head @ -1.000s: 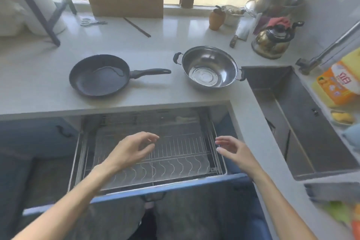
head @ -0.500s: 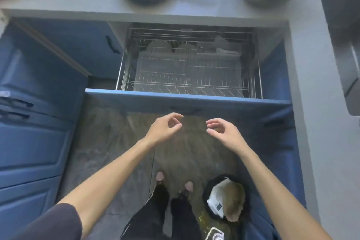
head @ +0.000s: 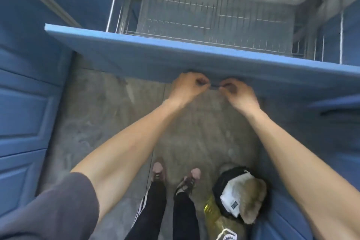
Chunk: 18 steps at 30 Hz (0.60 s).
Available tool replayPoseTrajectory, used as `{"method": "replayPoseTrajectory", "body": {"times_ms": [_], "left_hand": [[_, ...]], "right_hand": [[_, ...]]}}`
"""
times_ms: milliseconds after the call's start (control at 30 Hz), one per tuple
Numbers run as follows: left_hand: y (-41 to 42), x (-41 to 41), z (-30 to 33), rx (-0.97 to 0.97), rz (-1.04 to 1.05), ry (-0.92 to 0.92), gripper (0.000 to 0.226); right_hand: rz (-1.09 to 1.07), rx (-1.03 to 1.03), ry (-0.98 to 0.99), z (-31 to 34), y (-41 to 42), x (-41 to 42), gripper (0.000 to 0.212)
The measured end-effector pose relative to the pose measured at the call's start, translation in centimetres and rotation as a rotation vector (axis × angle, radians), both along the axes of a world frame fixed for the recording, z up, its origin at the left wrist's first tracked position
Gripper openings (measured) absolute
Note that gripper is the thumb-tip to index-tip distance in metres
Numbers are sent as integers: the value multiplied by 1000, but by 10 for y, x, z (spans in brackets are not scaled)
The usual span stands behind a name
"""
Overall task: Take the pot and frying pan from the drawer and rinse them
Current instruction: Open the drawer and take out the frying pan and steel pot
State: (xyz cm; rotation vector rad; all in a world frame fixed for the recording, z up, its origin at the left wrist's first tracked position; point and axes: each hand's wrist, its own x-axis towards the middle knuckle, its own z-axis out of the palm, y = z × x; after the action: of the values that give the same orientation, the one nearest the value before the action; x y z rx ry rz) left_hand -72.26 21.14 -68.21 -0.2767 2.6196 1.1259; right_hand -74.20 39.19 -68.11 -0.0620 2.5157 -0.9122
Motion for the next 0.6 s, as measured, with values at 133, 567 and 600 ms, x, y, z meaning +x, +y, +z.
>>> {"method": "replayPoseTrajectory", "body": {"times_ms": [133, 567, 600], "left_hand": [[-3, 5, -8, -39, -62, 122, 18], [-19, -95, 0, -35, 3, -123, 12], [-22, -107, -1, -18, -1, -119, 12]], "right_hand": [[-31, 52, 13, 1, 1, -10, 19], [-131, 149, -101, 25, -20, -100, 14], [-131, 157, -106, 23, -22, -113, 13]]}}
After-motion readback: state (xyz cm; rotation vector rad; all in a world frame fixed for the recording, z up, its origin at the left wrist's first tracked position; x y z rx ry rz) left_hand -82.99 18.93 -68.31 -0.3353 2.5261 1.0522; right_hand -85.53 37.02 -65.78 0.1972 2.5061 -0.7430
